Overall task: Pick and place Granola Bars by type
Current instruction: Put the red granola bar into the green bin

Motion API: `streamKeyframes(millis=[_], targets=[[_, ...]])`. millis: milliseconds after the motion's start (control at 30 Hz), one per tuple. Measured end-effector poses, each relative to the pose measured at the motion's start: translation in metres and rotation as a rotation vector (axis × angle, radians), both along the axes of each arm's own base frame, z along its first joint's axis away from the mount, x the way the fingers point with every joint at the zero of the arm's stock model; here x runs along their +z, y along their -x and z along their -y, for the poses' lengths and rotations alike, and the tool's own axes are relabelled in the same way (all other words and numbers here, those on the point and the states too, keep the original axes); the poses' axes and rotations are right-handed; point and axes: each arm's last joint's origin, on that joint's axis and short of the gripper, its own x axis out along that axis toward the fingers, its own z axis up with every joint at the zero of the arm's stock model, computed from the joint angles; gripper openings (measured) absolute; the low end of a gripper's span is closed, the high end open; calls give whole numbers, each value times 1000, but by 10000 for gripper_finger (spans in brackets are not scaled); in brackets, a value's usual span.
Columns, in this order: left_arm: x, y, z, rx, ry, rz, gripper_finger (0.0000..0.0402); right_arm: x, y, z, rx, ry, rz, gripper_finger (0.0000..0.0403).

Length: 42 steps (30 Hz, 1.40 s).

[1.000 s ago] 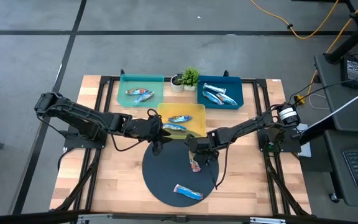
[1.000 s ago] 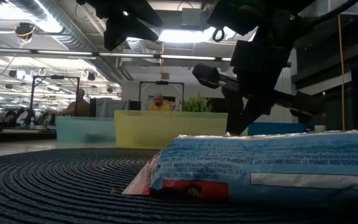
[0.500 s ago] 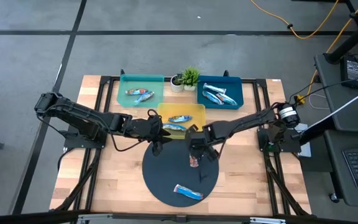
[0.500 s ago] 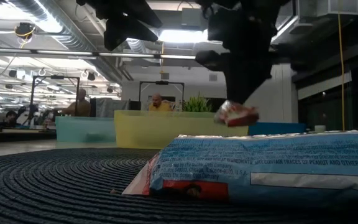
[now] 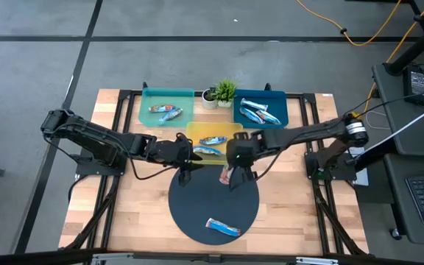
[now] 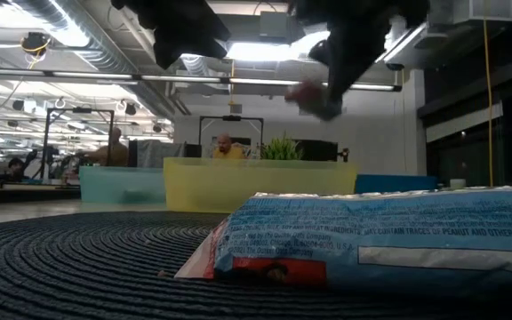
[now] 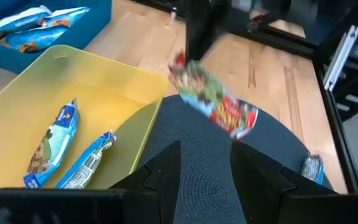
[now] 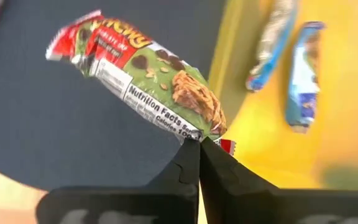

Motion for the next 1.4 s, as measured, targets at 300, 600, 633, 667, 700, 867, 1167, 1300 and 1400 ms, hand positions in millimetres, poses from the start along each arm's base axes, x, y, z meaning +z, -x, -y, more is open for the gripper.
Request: streamKeyframes(millis=[300, 600, 633, 667, 700, 867, 1167, 1300, 1400], targets=[[9, -5, 1, -84, -114, 90, 152, 46, 22, 17, -298, -145, 189, 11], [24, -11, -4, -84, -190, 235, 227, 65, 26, 27, -350, -227, 315, 13], [26, -12, -5, -85, -196, 239, 237, 65, 25, 28, -348, -238, 320, 13], [28, -12, -5, -87, -204, 243, 246, 66, 25, 29, -349, -245, 326, 13], [30, -12, -5, -90, -212, 249, 255, 66, 24, 31, -350, -253, 328, 13], [36, -13, -5, -121, -259, 264, 291, 68, 22, 37, -347, -295, 352, 13], [38, -13, -2, -175, -306, 251, 306, 70, 19, 52, -357, -352, 383, 13], [35, -12, -1, -169, -345, 216, 307, 73, 17, 57, -340, -402, 410, 13], [35, -12, -1, -136, -402, 206, 307, 75, 15, 58, -322, -431, 437, 13]])
